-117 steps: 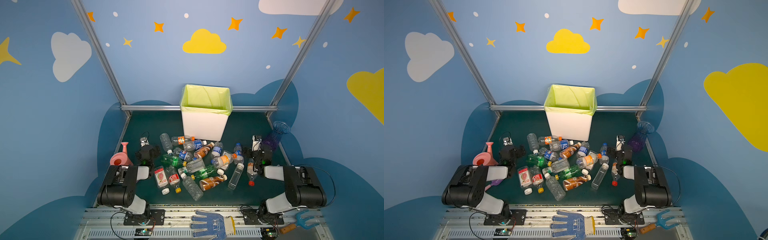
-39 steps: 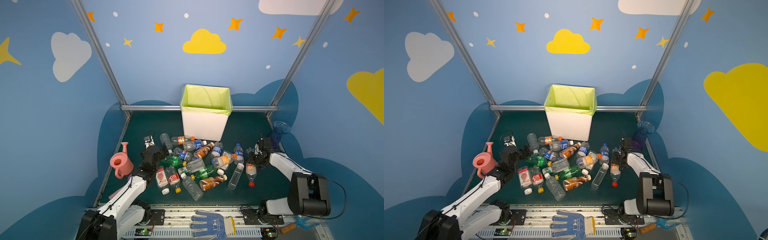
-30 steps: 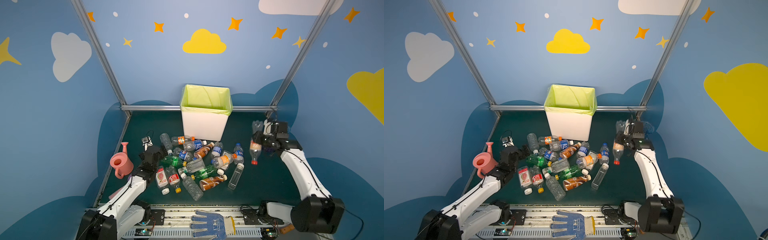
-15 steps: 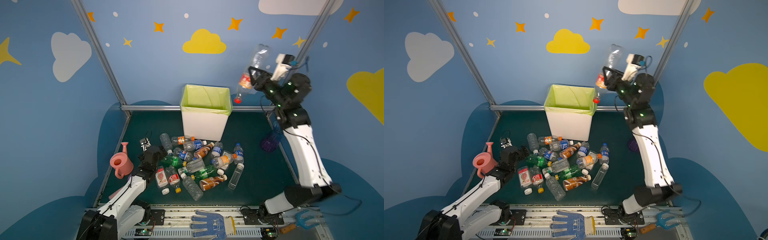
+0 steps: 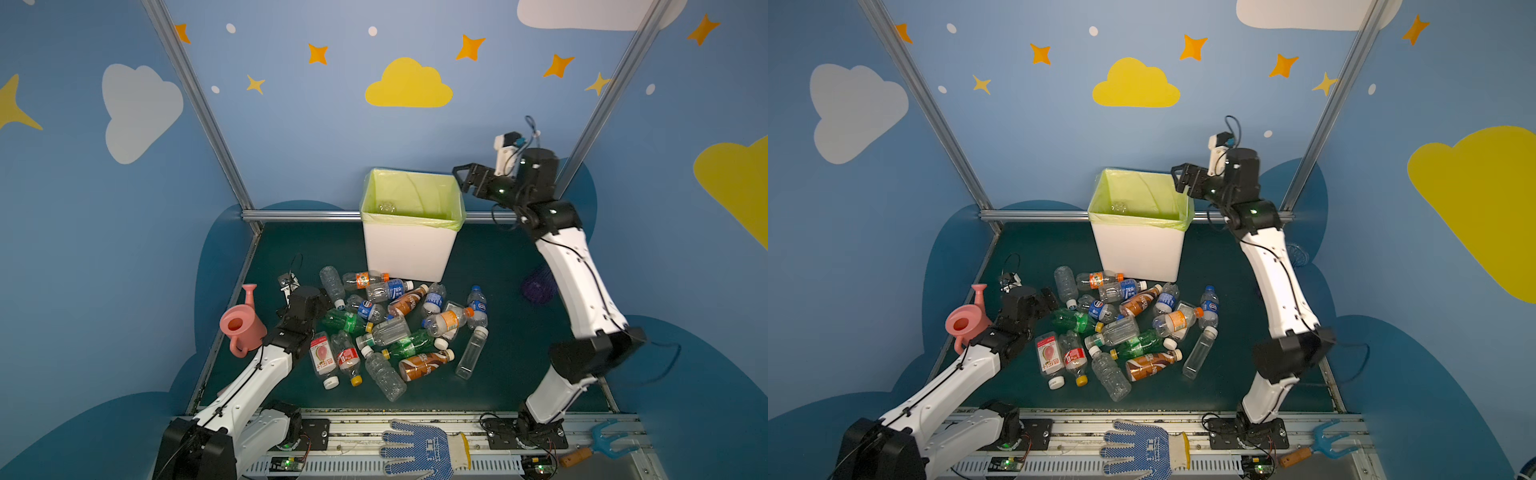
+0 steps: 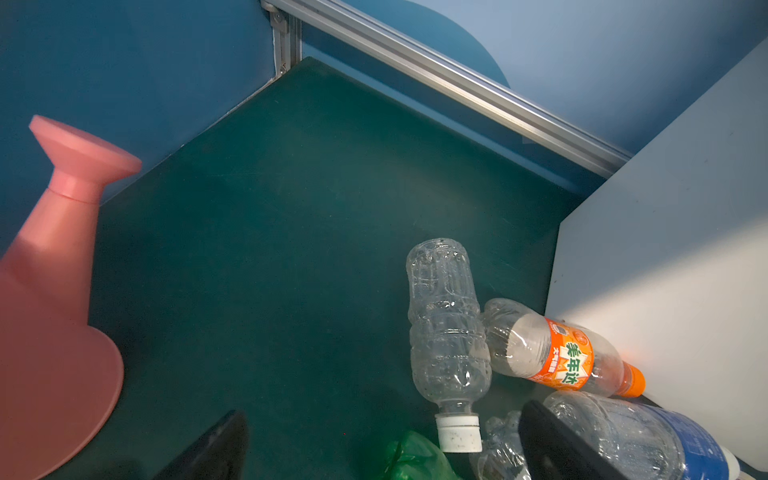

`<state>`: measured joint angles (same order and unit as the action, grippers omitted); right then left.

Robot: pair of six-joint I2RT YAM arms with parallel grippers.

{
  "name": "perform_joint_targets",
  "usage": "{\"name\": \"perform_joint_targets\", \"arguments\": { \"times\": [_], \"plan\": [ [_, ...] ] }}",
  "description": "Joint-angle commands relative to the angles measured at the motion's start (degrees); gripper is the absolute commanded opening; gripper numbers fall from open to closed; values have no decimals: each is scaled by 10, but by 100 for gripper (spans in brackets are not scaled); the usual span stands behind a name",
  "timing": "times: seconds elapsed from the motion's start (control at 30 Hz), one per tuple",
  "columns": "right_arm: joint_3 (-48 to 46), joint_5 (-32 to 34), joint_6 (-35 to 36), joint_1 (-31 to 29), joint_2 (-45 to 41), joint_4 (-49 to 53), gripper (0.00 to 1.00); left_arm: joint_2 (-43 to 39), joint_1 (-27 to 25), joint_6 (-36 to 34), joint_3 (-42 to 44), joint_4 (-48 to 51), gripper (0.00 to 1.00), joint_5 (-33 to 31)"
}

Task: Throw the plastic bottles in the bin
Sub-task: 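Return the right gripper to the pile while the left gripper lowers onto a clear bottle, then grasp the crushed clear bottle with the left gripper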

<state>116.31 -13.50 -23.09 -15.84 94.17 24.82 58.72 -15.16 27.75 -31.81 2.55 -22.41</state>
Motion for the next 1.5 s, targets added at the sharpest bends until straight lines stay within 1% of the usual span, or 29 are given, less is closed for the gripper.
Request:
{"name": "perform_joint_targets", "arguments": {
  "times": [0.0, 0.07, 0.17, 0.27, 0.4, 0.47, 0.53, 0.67, 0.73, 0.8, 0.93, 1.03, 1.1, 1.23, 1.33, 1.47],
  "plan": [
    [-94, 8, 0, 21, -101, -81, 95, 21, 6, 5, -24, 16, 100, 1],
    [-177, 7, -5, 40, -150, -103, 96, 48, 15, 7, -44, 22, 100, 29],
    [-302, -1, -29, 77, -210, -127, 97, 101, 38, 0, -78, 19, 100, 98],
    [-423, -28, -48, 105, -250, -144, 97, 165, 65, -3, -118, 22, 100, 165],
    [-573, -14, -55, 120, -290, -157, 97, 258, 94, -9, -195, 73, 100, 252],
    [-649, -11, -57, 125, -307, -171, 97, 301, 103, -9, -225, 88, 99, 284],
    [-701, -5, -64, 127, -319, -169, 97, 333, 107, -11, -241, 89, 96, 309],
    [-800, -3, -70, 129, -340, -182, 97, 383, 110, -8, -270, 101, 92, 336],
    [-829, -2, -61, 130, -350, -174, 97, 407, 114, -8, -287, 112, 91, 342],
    [-854, 4, -60, 130, -360, -163, 97, 427, 118, -7, -303, 117, 89, 364],
    [-898, 7, -57, 130, -387, -146, 97, 465, 124, -7, -335, 129, 85, 388],
    [-914, 34, -64, 131, -414, -114, 97, 489, 128, -5, -351, 140, 80, 400],
    [-926, 41, -68, 131, -432, -103, 97, 497, 133, 3, -351, 133, 74, 413],
    [-938, 43, -76, 131, -467, -82, 97, 495, 145, 16, -342, 124, 64, 434],
    [-941, 54, -79, 132, -483, -66, 97, 476, 156, 30, -328, 107, 56, 447],
    [-932, 64, -91, 131, -493, -54, 97, 426, 171, 51, -324, 83, 54, 475]
  ]
}}
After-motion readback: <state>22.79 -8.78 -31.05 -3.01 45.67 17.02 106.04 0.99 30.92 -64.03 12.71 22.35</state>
